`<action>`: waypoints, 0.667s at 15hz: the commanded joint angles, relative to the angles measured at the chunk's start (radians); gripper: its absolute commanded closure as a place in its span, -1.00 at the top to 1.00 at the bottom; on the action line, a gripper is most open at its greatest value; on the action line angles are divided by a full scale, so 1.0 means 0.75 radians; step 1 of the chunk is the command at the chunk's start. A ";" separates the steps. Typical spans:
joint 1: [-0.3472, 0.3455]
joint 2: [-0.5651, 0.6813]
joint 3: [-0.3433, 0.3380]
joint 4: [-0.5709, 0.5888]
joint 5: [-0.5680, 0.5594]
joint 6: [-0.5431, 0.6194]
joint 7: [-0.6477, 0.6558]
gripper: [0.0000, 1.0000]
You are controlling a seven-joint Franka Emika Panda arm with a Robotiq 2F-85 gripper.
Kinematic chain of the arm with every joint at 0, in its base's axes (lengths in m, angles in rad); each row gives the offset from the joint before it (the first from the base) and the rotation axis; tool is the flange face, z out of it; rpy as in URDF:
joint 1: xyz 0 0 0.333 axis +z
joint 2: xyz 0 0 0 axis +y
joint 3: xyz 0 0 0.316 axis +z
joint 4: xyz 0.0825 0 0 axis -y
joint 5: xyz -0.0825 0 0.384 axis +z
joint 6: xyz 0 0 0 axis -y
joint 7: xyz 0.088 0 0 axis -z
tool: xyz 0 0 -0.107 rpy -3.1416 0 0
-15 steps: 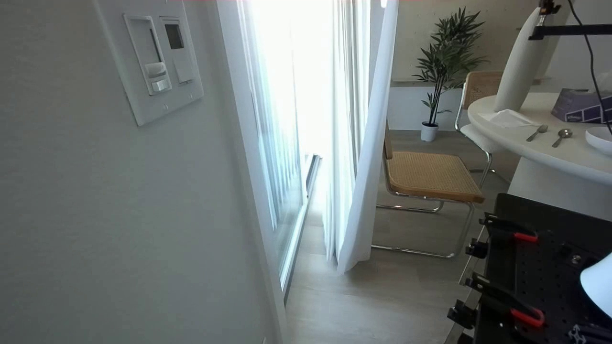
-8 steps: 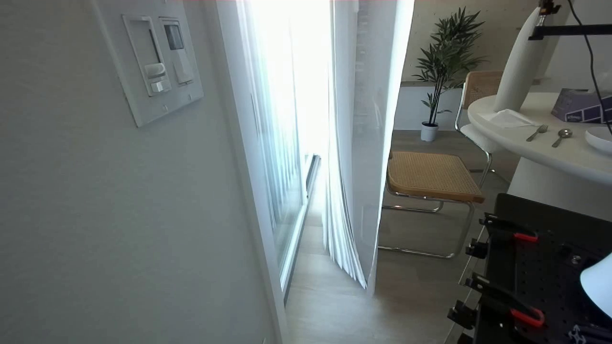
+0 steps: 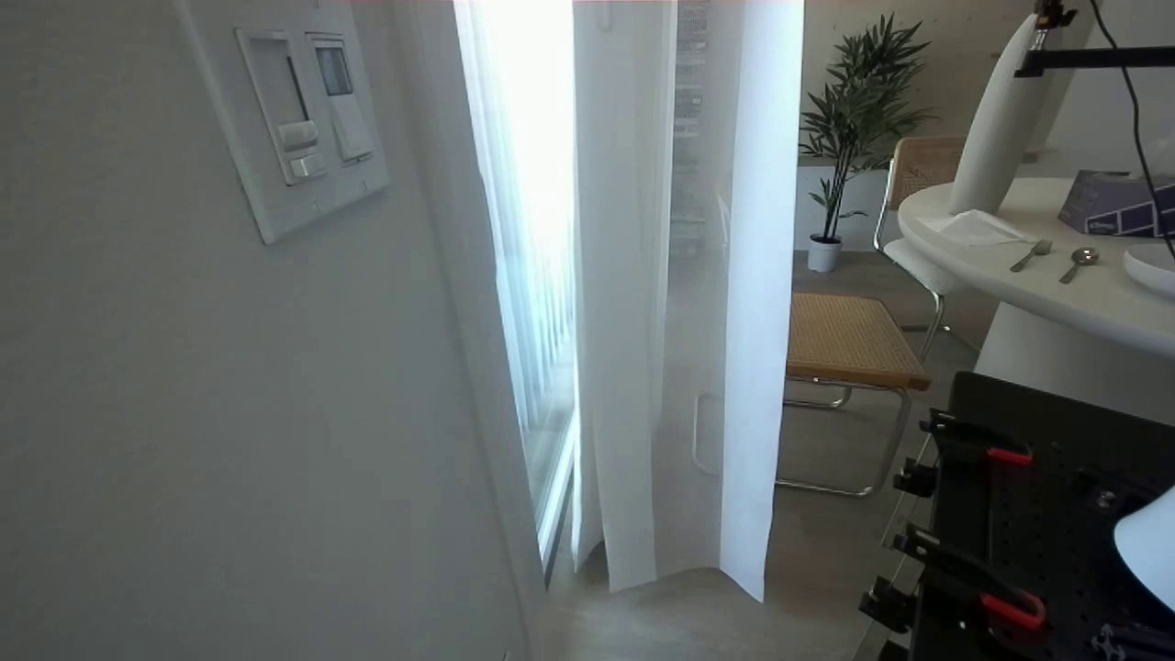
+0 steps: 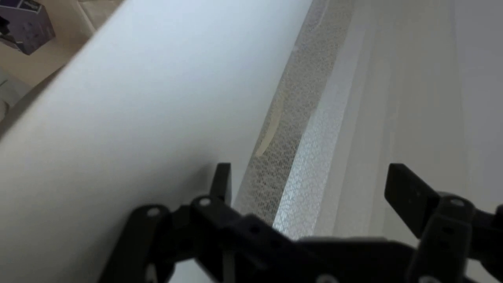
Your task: Close the curtain
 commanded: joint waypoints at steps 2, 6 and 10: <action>-0.033 -0.027 0.026 -0.003 0.164 0.115 -0.157 1.00; -0.035 -0.014 0.020 0.014 0.287 0.177 -0.274 1.00; -0.034 -0.017 0.019 0.001 0.318 0.261 -0.327 1.00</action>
